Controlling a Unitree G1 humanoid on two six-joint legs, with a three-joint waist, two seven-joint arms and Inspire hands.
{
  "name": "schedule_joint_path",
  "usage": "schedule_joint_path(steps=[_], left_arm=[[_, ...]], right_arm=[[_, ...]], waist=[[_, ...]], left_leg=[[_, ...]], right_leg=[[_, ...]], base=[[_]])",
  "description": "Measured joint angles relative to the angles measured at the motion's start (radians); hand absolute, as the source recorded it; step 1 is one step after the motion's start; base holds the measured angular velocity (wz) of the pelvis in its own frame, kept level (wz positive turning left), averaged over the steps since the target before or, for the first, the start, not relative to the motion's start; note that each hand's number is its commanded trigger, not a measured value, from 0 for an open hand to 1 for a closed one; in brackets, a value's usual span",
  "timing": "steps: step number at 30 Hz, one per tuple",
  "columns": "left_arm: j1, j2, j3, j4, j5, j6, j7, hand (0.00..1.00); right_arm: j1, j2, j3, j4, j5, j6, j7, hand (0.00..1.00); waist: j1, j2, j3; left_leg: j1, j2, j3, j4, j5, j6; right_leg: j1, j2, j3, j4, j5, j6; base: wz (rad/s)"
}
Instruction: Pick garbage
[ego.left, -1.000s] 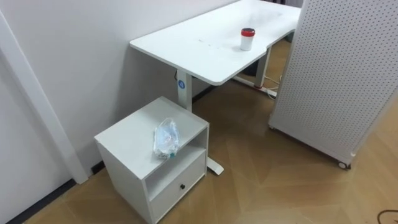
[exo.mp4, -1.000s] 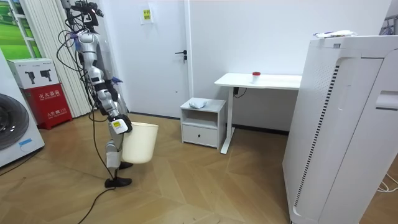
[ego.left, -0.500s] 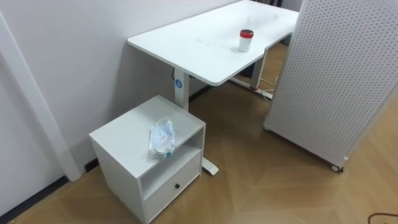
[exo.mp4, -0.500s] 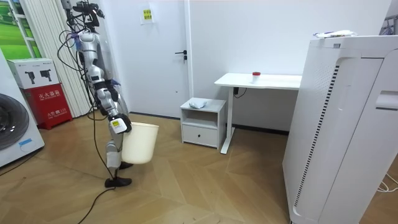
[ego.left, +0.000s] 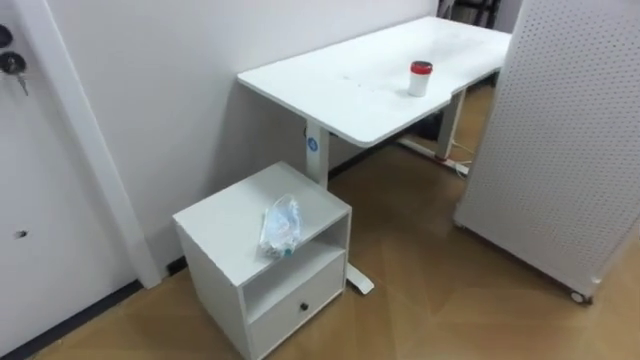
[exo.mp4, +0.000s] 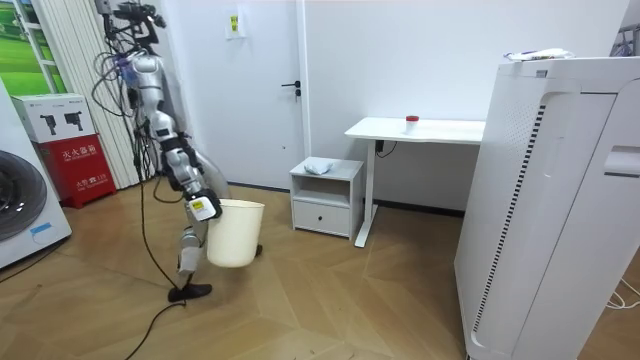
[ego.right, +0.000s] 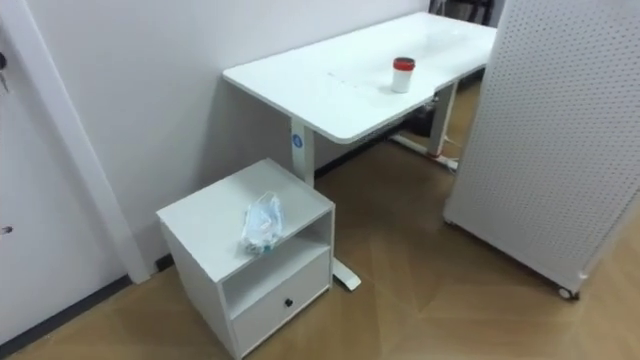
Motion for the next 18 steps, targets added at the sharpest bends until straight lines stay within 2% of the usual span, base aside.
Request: schedule_joint_path(steps=[1,2,3,4,5,6,8,9,11,12,13,14,15,16,17,18], left_arm=[[-0.004,-0.002,-0.003,-0.002,-0.001,-0.009,0.0,0.0],[-0.005,-0.002,-0.003,-0.002,-0.001,-0.026,0.0,0.0],[-0.006,-0.002,-0.003,-0.002,-0.001,-0.034,0.0,0.0],[-0.013,0.001,-0.003,-0.001,-0.001,-0.047,0.001,0.0],[-0.032,0.004,-0.003,-0.001,-0.004,-0.06,0.0,0.0],[-0.043,0.005,-0.003,-0.007,-0.005,-0.067,0.0,0.0],[-0.093,0.007,-0.003,-0.013,-0.015,-0.075,0.001,0.0],[-0.103,0.007,-0.003,-0.013,-0.022,-0.079,0.001,0.0],[-0.13,0.01,-0.004,-0.014,-0.025,-0.099,0.008,0.0],[-0.135,0.011,-0.004,-0.014,-0.03,-0.101,0.01,0.0],[-0.145,0.013,-0.005,-0.016,-0.047,-0.102,0.016,0.0],[-0.154,0.015,-0.011,-0.017,-0.065,-0.104,0.03,0.0],[-0.156,0.014,-0.012,-0.021,-0.065,-0.104,0.034,0.0],[-0.157,0.016,-0.018,-0.027,-0.065,-0.107,0.044,0.0],[-0.158,0.019,-0.028,-0.033,-0.062,-0.111,0.056,0.0],[-0.158,0.019,-0.03,-0.034,-0.06,-0.115,0.061,0.0]], right_arm=[[0.015,0.0,0.001,-0.01,0.001,-0.001,-0.001,1.0],[0.017,0.0,0.005,-0.009,0.0,-0.003,-0.001,1.0],[0.017,-0.001,0.009,-0.009,-0.002,-0.003,-0.002,1.0],[0.016,-0.001,0.011,-0.009,-0.007,-0.009,-0.004,1.0],[0.021,-0.001,0.011,-0.016,-0.008,-0.013,-0.005,1.0],[0.02,-0.002,0.011,-0.019,-0.012,-0.014,-0.007,1.0],[0.011,-0.002,0.017,-0.028,-0.023,-0.014,-0.017,1.0],[0.011,-0.001,0.019,-0.034,-0.023,-0.013,-0.022,1.0],[0.003,-0.001,0.019,-0.058,-0.026,-0.009,-0.037,1.0],[0.001,-0.001,0.019,-0.069,-0.026,-0.009,-0.04,1.0],[0.0,-0.002,0.02,-0.09,-0.027,-0.011,-0.043,1.0],[0.0,-0.002,0.025,-0.091,-0.029,-0.015,-0.042,1.0],[-0.004,-0.002,0.028,-0.091,-0.028,-0.016,-0.042,1.0],[-0.009,0.0,0.035,-0.09,-0.028,-0.018,-0.041,1.0],[-0.015,0.003,0.037,-0.095,-0.028,-0.022,-0.041,1.0],[-0.021,0.003,0.037,-0.097,-0.027,-0.024,-0.041,1.0]], waist=[[-0.003,-0.007,-0.0039],[0.0,-0.019,-0.0057],[0.002,-0.021,-0.0064],[0.0,-0.034,-0.0057],[-0.01,-0.036,-0.0069],[-0.009,-0.037,-0.0035],[-0.008,-0.037,-0.0006],[-0.006,-0.035,-0.0011],[0.001,-0.042,-0.0029],[-0.001,-0.045,-0.0033],[-0.001,-0.049,-0.0039],[0.002,-0.05,-0.0045],[0.002,-0.048,-0.0041],[0.006,-0.044,-0.0039],[0.006,-0.027,-0.0055],[0.006,-0.027,-0.0054]], left_leg=[[0.011,-0.005,0.019,0.003,0.04,0.032],[0.015,-0.014,0.044,0.028,0.036,0.046],[0.014,-0.017,0.054,0.048,0.032,0.058],[0.01,-0.026,0.07,0.099,-0.001,0.075],[0.001,-0.031,0.079,0.145,-0.04,0.08],[-0.004,-0.028,0.09,0.171,-0.063,0.084],[-0.027,-0.027,0.102,0.249,-0.135,0.092],[-0.027,-0.027,0.103,0.263,-0.151,0.094],[-0.008,-0.04,0.121,0.275,-0.201,0.107],[-0.001,-0.047,0.121,0.274,-0.208,0.111],[0.009,-0.059,0.123,0.272,-0.222,0.12],[0.026,-0.068,0.122,0.266,-0.234,0.128],[0.037,-0.067,0.121,0.263,-0.241,0.13],[0.065,-0.066,0.115,0.246,-0.25,0.134],[0.091,-0.064,0.107,0.218,-0.253,0.136],[0.102,-0.061,0.107,0.203,-0.253,0.136]], right_leg=[[0.01,-0.011,0.012,-0.008,-0.01,0.017],[0.018,-0.031,0.031,-0.009,-0.021,0.031],[0.024,-0.038,0.039,-0.011,-0.025,0.036],[0.046,-0.053,0.033,-0.03,-0.031,0.046],[0.063,-0.064,0.032,-0.039,-0.032,0.049],[0.066,-0.07,0.034,-0.037,-0.035,0.055],[0.062,-0.088,0.032,0.004,-0.044,0.071],[0.06,-0.091,0.03,0.022,-0.046,0.075],[0.001,-0.127,-0.003,0.196,-0.053,0.102],[-0.019,-0.139,-0.016,0.251,-0.047,0.113],[-0.075,-0.161,-0.026,0.368,-0.017,0.133],[-0.115,-0.179,-0.028,0.469,0.034,0.136],[-0.132,-0.187,-0.033,0.507,0.069,0.133],[-0.16,-0.193,-0.053,0.571,0.148,0.13],[-0.196,-0.202,-0.063,0.627,0.178,0.123],[-0.222,-0.208,-0.07,0.651,0.172,0.119]], base=[[-0.36],[-0.44],[-0.51],[-0.29],[-0.21],[-0.12],[-0.11],[-0.07],[-0.11],[0.0],[0.1],[0.09],[0.0],[-0.06],[-0.09],[-0.11]])
